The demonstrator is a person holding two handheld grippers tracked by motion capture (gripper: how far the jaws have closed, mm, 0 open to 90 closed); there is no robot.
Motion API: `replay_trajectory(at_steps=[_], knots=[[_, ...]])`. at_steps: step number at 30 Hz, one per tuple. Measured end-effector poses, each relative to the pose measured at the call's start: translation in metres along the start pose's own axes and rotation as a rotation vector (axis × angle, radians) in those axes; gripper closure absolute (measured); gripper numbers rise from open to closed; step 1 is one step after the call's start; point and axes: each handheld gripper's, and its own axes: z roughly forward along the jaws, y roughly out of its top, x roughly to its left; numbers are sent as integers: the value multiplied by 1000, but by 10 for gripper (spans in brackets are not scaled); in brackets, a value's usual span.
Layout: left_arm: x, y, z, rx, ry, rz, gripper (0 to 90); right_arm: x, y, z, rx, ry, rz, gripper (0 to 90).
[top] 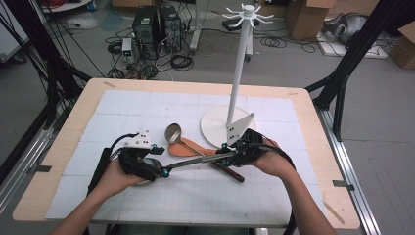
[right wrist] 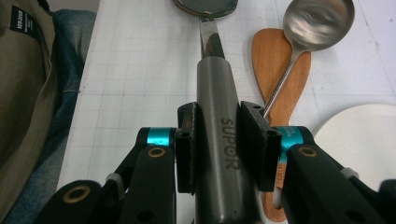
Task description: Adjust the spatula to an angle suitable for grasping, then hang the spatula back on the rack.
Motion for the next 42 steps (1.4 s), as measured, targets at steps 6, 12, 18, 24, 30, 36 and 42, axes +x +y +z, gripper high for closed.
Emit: replay_trajectory(at_steps=[6,12,18,24,30,36,42], knots=[[0,2,7,12,-15,13,293,1,1,0,6,-3,4,679],[1,4,12,29,-47,18,319,2,4,-1,8,-2,2,679],[2,9,17,48,-77,29,367,1,6,-2,6,-6,-6,679],[2,9,24,69,-93,50,388,1,7,-1,21,-8,-1,679],[3,9,30,81,-92,53,422,2,9,-1,22,-10,-13,679],[5,13,37,98,-112,43,478,1,16,-2,23,-10,-26,679],[7,13,45,117,-133,41,558,0,17,-2,23,-13,-27,679]])
